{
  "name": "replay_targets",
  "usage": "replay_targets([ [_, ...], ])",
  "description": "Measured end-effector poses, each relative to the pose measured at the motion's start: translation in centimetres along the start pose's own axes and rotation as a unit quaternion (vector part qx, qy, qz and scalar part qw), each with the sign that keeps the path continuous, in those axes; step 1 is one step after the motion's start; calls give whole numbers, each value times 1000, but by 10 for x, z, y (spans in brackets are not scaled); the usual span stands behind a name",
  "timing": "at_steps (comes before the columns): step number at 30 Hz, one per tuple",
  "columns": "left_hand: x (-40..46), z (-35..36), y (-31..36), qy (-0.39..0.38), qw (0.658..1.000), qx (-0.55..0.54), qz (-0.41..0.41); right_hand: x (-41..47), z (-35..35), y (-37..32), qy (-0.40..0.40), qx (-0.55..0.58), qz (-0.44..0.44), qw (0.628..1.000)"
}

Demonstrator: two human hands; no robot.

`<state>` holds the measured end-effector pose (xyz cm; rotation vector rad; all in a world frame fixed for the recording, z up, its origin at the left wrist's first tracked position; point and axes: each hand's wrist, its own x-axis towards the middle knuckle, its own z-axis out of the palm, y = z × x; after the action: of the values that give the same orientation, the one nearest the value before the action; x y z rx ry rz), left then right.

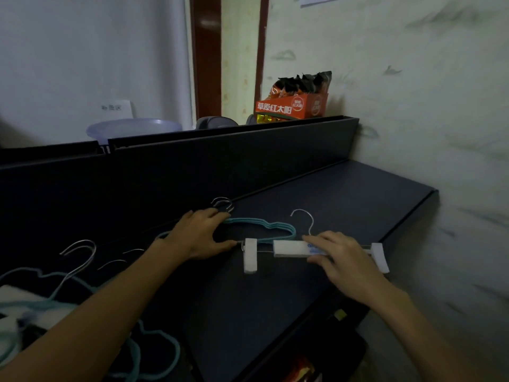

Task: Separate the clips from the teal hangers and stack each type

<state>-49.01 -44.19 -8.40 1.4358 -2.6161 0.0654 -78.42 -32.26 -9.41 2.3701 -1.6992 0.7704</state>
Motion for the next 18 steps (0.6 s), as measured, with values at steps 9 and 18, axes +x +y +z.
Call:
replay_targets([
  [9,24,3,68,15,996,-5,92,-51,-38,22,36,-41,62,997],
  [18,62,4,199,20,992,-7,126,-129,-92,110,47,-66,134,988],
])
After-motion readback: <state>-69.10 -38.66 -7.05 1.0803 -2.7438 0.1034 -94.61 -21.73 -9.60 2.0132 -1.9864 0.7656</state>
